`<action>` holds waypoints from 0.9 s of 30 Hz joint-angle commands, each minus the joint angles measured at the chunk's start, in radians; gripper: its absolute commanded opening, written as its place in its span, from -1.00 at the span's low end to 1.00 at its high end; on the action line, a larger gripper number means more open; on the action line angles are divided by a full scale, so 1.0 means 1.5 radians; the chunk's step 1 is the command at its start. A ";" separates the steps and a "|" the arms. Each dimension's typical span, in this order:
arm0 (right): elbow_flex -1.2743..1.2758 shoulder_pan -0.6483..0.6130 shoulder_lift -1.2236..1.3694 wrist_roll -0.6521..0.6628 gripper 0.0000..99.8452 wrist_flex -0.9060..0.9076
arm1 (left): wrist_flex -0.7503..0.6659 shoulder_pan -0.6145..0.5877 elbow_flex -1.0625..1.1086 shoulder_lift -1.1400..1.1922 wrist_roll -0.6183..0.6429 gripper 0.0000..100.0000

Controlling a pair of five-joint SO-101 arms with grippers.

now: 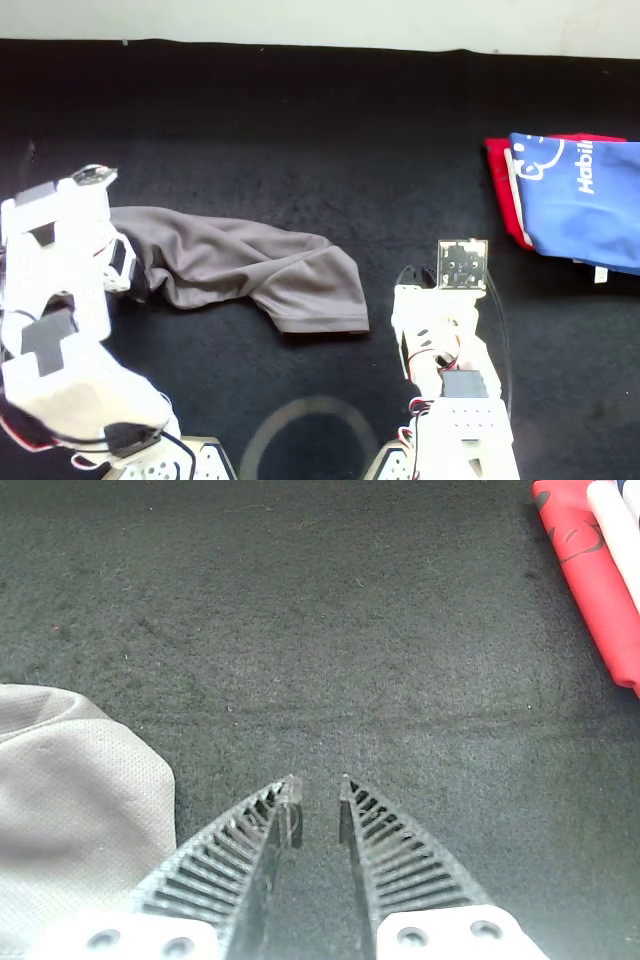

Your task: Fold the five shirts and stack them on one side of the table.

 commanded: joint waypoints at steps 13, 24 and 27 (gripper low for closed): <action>0.061 0.004 -0.006 0.008 -0.84 -0.011 | -0.048 0.048 -0.346 0.120 0.187 -0.62; 0.061 0.004 -0.006 0.009 -0.84 -0.011 | -0.014 0.052 -0.440 0.188 0.190 -0.62; 0.061 0.004 -0.006 0.009 -0.84 -0.011 | -0.028 0.051 -0.441 0.187 0.188 -0.63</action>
